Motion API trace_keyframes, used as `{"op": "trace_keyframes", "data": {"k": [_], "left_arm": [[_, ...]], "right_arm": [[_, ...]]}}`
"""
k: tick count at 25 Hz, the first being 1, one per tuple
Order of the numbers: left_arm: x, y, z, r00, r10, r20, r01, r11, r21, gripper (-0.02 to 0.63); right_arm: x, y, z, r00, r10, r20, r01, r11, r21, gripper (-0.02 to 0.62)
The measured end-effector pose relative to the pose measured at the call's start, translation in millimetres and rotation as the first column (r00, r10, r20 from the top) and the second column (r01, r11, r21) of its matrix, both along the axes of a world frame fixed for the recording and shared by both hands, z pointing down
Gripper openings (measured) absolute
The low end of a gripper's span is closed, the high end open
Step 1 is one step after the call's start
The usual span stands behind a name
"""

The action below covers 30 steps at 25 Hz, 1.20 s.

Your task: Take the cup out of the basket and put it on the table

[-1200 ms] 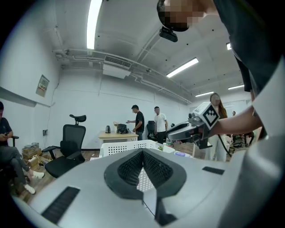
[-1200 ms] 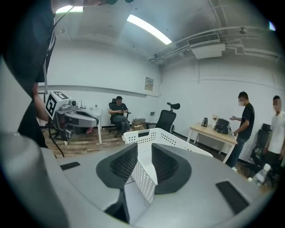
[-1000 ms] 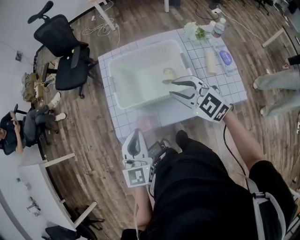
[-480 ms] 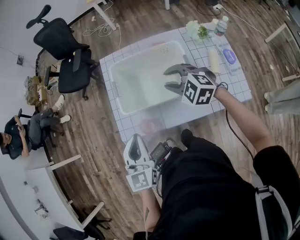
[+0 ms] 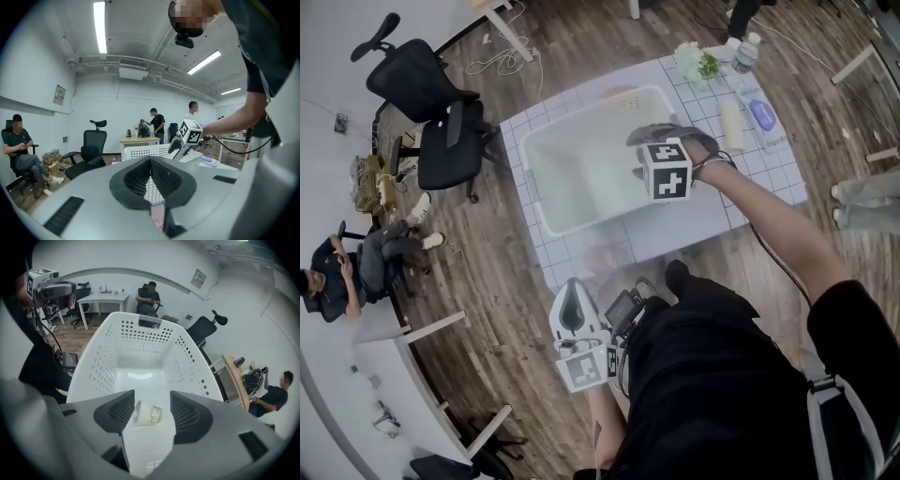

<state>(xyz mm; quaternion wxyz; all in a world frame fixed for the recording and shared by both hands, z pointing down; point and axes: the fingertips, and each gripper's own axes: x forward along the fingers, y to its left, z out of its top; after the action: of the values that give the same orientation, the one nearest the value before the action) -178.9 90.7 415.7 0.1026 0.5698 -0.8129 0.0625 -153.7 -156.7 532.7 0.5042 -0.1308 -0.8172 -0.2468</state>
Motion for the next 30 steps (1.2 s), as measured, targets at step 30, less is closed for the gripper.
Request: {"op": "trace_keyframes", "data": {"k": [30], "left_arm": [[-13.0,13.6,6.9,0.998,-0.058,0.016,0.059,0.996,-0.068,0.009]], "right_arm": [[4.8,-34.0,134.4,0.906,0.186,-0.381,-0.082,0.959,0.272,0.261]]}}
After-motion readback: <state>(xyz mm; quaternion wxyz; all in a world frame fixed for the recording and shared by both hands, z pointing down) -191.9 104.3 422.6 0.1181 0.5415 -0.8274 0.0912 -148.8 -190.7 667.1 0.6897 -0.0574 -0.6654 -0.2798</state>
